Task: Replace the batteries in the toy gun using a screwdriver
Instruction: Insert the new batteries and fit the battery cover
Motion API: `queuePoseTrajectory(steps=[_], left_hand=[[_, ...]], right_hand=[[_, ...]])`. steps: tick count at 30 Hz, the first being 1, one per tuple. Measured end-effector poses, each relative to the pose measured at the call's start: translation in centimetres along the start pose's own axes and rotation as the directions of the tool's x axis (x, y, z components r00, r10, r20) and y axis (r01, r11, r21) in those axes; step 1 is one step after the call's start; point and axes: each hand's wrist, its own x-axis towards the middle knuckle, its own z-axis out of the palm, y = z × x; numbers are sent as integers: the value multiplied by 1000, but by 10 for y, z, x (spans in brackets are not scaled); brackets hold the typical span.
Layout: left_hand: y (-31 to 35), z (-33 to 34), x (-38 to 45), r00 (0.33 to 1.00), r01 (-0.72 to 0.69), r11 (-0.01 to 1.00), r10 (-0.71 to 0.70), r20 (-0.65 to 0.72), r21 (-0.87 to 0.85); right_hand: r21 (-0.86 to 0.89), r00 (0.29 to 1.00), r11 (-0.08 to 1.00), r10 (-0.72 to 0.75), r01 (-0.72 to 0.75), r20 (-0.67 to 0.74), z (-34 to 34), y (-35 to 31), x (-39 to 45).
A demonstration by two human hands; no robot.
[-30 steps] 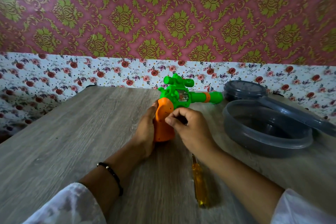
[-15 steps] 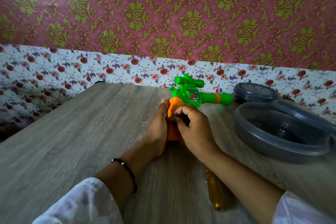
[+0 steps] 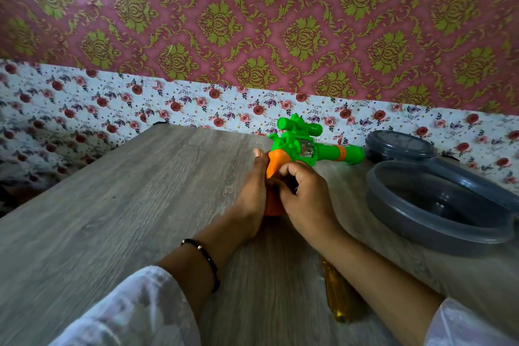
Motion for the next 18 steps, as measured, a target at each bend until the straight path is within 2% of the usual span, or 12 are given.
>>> queuePoseTrajectory(steps=[5,8,10,13,15,18], left_hand=[[1,0,-1,1000,8,1000,-8,8,7],[2,0,-2,999,21,1000,-21,25,1],[3,0,-4,999,19,1000,-19,42,-9],[3,-1,-4,997,12,1000,-11,78,-8],[3,-2,-3,996,10,1000,-9,85,-5],[4,-2,-3,997,9,1000,-7,78,-24]], right_hand=[[35,999,999,-22,23,-40,-1,2,-2],[49,999,999,24,-22,-39,-1,6,-1],[166,992,978,129,-126,-5,-1,8,1],[407,959,870,274,-277,65,-5,10,2],[397,967,883,239,-253,83,-7,11,2],[241,994,965,86,-98,60,-8,9,2]])
